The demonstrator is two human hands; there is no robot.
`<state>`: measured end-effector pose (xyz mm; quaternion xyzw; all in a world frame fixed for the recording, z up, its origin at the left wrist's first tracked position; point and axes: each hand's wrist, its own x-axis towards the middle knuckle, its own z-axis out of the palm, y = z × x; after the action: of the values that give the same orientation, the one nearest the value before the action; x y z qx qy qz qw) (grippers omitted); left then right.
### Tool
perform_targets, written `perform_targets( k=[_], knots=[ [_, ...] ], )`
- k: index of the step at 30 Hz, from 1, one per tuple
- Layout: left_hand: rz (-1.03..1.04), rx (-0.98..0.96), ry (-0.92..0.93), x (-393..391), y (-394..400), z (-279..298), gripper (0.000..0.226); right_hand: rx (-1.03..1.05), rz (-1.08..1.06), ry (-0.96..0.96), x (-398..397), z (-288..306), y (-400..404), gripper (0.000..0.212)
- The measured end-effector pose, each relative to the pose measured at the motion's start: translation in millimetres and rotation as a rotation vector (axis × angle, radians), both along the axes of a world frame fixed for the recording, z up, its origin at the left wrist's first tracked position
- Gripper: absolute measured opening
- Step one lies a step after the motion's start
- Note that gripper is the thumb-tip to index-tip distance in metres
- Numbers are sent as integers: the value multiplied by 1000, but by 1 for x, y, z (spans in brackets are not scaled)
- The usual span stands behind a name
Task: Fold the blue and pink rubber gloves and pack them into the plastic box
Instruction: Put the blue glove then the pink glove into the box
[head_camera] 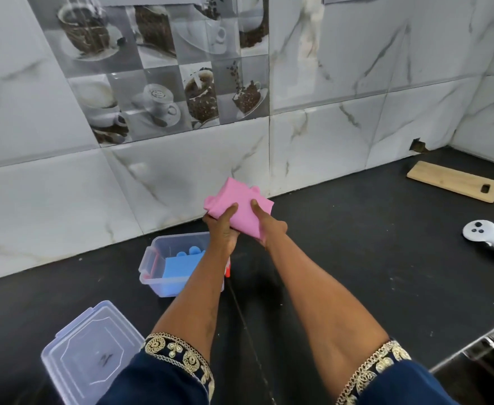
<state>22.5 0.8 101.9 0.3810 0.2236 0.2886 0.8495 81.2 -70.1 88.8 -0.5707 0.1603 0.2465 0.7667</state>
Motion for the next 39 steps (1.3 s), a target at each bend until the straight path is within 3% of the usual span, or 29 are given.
perform_targets(
  k=[3,6,9,19,23,26,32,37,39],
  knots=[
    [-51,37,18,-22,29,3,65,-2,63,-77,-8,-7,20,91],
    [-71,31,82,-41,55,4,66,-23,177,-201,-18,-7,37,64],
    [-33,35,167,-64,92,-2,61,-112,275,-273,-31,-3,53,55],
    [-91,241,572,-113,141,-26,43,-645,532,-510,-67,-12,89,58],
    [-71,374,718,-106,138,-36,64,-760,594,-590,-72,-13,93,53],
    [-114,450,796,-101,140,-38,61,-783,646,-631,-76,-13,96,48],
    [-258,786,1107,-99,139,-41,51,-898,783,-656,-85,-26,100,47],
    [-233,1073,1282,-96,132,-48,47,-998,779,-722,-88,-35,101,44],
    [-194,1217,1350,-95,128,-47,46,-1143,764,-823,-92,-38,103,42]
  ],
)
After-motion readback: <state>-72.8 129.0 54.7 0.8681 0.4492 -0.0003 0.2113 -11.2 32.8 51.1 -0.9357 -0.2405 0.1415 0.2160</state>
